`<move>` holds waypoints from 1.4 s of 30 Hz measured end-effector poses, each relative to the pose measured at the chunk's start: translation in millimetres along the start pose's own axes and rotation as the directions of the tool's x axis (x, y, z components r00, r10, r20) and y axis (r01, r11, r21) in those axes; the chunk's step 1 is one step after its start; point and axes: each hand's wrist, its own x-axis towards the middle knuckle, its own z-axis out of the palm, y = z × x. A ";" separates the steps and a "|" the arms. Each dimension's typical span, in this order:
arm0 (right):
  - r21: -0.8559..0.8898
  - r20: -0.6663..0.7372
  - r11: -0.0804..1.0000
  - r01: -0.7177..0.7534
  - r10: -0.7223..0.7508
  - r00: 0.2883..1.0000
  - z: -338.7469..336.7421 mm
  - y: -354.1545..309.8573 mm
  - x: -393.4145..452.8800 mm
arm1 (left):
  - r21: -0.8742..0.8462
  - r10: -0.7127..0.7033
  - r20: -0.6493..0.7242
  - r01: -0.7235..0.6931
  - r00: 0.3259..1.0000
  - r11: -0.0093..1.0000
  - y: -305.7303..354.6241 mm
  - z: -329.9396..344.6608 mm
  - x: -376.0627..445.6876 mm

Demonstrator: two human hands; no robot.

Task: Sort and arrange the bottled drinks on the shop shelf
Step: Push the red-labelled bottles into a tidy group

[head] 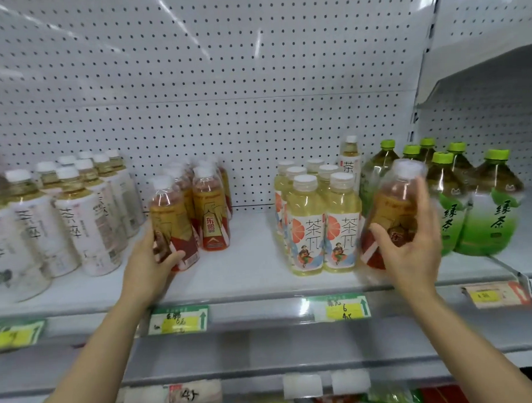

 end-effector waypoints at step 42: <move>0.097 0.864 0.861 -0.499 0.176 0.472 212.6 -111.9 -49.6 | -0.374 0.123 0.574 0.126 0.809 0.919 -41.0 -21.7 80.0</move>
